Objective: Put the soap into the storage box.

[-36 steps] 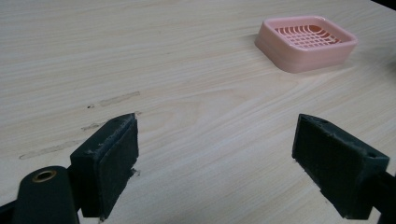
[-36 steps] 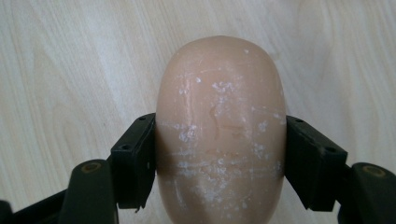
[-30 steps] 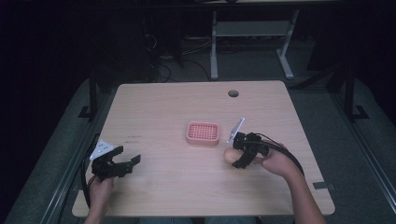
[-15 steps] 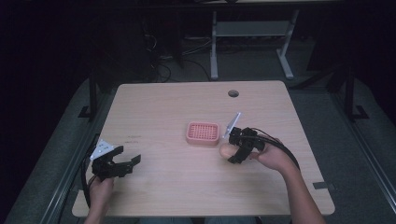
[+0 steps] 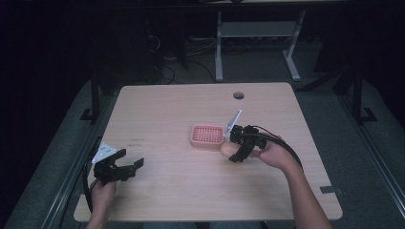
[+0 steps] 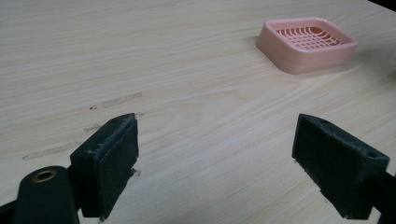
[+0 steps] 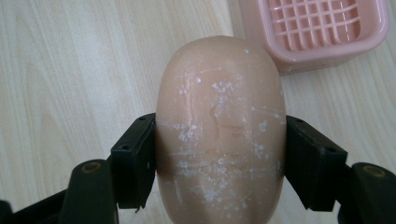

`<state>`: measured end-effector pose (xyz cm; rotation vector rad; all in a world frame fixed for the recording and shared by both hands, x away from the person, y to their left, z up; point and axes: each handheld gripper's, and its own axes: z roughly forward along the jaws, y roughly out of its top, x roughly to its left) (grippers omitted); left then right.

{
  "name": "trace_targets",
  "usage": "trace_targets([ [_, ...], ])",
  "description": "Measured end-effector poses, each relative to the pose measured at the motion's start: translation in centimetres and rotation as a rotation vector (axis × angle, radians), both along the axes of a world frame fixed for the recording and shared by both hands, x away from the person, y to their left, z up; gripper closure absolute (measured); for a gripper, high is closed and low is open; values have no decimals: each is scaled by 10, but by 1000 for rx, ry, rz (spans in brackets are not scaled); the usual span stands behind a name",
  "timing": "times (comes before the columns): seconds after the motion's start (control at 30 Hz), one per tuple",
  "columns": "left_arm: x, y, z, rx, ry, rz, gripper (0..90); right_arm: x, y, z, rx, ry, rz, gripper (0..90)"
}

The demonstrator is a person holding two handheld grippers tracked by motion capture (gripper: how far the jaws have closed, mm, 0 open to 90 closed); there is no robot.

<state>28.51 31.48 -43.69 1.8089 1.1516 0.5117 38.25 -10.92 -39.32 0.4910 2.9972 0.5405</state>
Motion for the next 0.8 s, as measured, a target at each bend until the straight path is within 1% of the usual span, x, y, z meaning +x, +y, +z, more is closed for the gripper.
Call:
trace_targets([
  [0.1, 0, 0, 0, 0, 2, 2, 142, 3, 2, 1, 3, -2, 3, 319],
  [0.13, 0, 0, 0, 0, 2, 2, 143, 5, 3, 2, 19, 4, 6, 319],
  [0.2, 1, 1, 0, -2, 2, 4, 143, 5, 4, 2, 21, 1, 7, 319],
  [0.23, 1, 0, 0, -2, 3, 3, 142, 7, 7, 2, 12, -2, 10, 319],
  [0.33, 1, 0, 0, -3, 2, 4, 142, 8, 9, 3, 10, -1, 12, 319],
  [0.37, 1, 0, 0, -5, 0, 5, 142, 10, 11, 5, 8, -7, 19, 319],
  [0.5, 1, 1, 0, -8, 3, 8, 143, 12, 15, 9, 15, -19, 25, 319],
  [0.53, 1, 1, 0, -7, 3, 7, 142, 13, 16, 10, 19, -11, 26, 319],
  [0.67, 1, 2, 1, -2, 2, 5, 143, 18, 22, 15, 11, -27, 40, 319],
  [0.8, 2, 1, 0, -7, -1, 5, 143, 21, 26, 17, 13, -28, 48, 319],
])
